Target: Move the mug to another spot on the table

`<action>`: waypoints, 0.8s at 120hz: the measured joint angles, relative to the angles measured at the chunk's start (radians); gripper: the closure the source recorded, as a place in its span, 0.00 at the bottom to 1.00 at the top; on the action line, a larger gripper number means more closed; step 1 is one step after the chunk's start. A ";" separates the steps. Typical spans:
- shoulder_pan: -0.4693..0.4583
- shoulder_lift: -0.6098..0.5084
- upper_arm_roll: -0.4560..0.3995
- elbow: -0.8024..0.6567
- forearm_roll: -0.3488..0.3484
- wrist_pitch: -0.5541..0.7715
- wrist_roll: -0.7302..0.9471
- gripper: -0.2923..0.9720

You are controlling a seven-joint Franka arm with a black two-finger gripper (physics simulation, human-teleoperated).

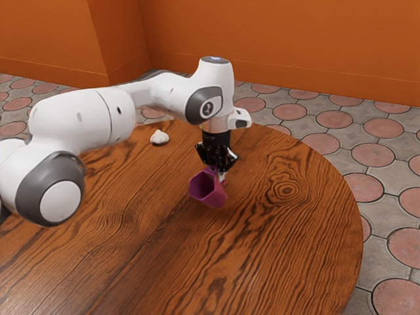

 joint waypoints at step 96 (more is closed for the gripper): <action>0.193 0.279 -0.094 0.463 0.072 -0.493 0.152 0.84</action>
